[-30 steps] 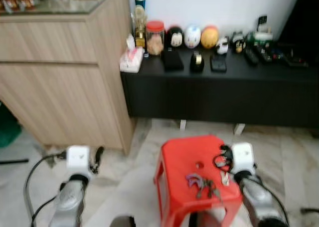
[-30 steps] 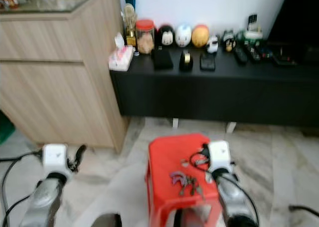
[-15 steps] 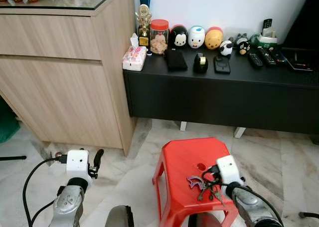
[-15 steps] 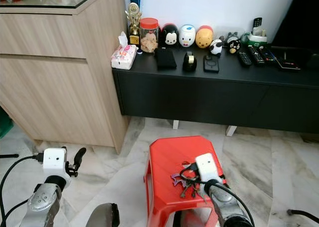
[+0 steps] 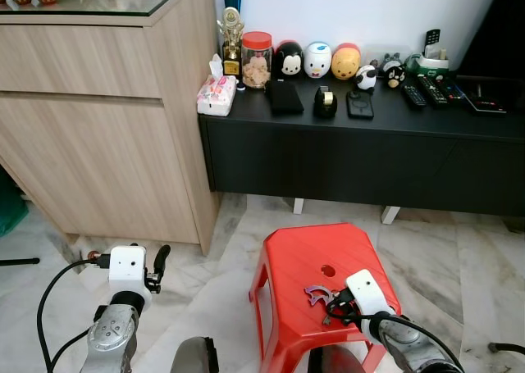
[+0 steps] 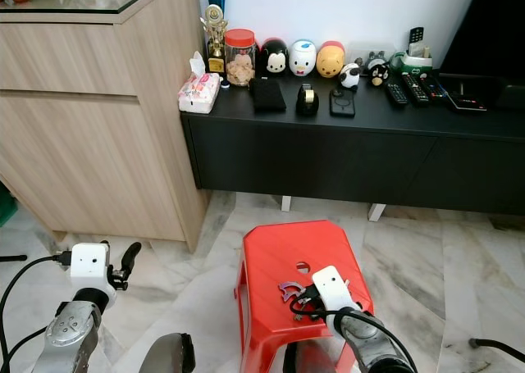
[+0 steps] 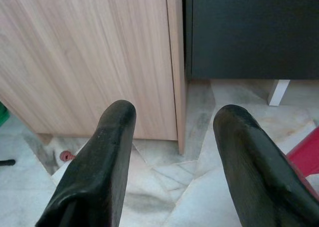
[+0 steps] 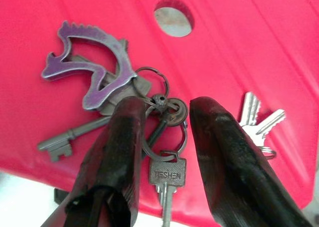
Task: Hang keys on a hook
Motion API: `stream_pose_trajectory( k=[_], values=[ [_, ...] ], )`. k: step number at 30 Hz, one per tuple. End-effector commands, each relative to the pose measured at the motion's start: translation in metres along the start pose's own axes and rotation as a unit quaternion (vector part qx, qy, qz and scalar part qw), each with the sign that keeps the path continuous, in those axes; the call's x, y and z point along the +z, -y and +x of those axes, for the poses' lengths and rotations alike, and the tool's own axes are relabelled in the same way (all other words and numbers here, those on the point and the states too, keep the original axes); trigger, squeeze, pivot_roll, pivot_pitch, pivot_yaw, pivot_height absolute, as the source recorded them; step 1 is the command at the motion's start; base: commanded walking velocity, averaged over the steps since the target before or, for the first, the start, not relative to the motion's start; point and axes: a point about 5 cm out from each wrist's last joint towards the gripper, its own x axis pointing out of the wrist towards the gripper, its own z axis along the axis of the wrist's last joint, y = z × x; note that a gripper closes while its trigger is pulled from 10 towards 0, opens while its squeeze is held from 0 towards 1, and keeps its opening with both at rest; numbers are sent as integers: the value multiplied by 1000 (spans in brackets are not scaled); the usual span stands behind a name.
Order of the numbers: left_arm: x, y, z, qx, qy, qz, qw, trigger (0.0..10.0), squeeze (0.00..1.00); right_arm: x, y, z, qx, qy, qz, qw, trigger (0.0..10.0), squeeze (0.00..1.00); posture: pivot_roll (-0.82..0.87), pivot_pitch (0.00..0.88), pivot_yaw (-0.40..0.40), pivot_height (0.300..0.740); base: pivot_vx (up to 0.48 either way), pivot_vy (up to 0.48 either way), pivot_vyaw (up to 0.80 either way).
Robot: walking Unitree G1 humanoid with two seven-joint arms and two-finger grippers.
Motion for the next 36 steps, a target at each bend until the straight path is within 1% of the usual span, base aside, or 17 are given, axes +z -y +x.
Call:
stream_pose_trajectory(
  k=[1, 2, 3, 10, 15, 20, 28, 29, 30, 31, 36],
  values=[
    [-1, -2, 0, 2, -5, 1, 1000, 10000, 0, -1, 1, -1, 2, -2, 8, 1000, 10000, 71, 2, 0, -57, 613, 0, 0, 0],
    [-1, -2, 0, 2, -5, 1, 1000, 10000, 0, -1, 1, -1, 2, -2, 8, 1000, 10000, 71, 2, 0, -57, 613, 0, 0, 0],
    [-1, -2, 0, 2, -6, 2, 1000, 10000, 0, -2, -1, -1, 12, -3, 5, 1000, 10000, 0, -1, 0, -54, 613, 0, 0, 0],
    [-1, 1, 2, -2, -6, 2, 1000, 10000, 0, -10, -4, -2, 15, -16, 5, 1000, 10000, 0, -5, 0, -52, 613, 0, 0, 0],
    [-1, 1, 3, -2, -6, 3, 1000, 10000, 0, -9, -4, -2, 16, -16, 4, 1000, 10000, 0, -5, 0, -53, 613, 0, 0, 0],
    [-2, 1, 3, -2, -8, 2, 1000, 10000, 0, -7, -1, -2, 4, -16, 4, 1000, 10000, 0, -5, 0, -55, 613, 0, 0, 0],
    [-6, 1, 0, 0, -15, -1, 1000, 10000, 0, -7, -3, -1, 4, -20, 10, 1000, 10000, 0, -1, 0, -57, 613, 0, 0, 0],
    [-8, 1, -1, 1, -17, -1, 1000, 10000, 0, -6, -5, 0, 6, -19, 10, 1000, 7882, 0, -1, 0, -57, 613, 0, 0, 0],
    [-9, 1, -1, 1, -18, -1, 1000, 10000, 0, -6, -5, 0, 7, -19, 10, 1000, 7882, 0, -1, 0, -57, 613, 0, 0, 0],
    [-9, 1, -1, 1, -18, -1, 1000, 10000, 0, -4, -5, 0, 7, -17, 10, 1000, 0, 0, -1, 0, -55, 613, 0, 0, 0],
    [-8, -2, -1, 7, -18, 0, 1000, 10000, 0, -1, -5, 0, 11, -12, 12, 1000, 0, 0, -4, 0, -55, 613, 0, 0, 0]
  ],
)
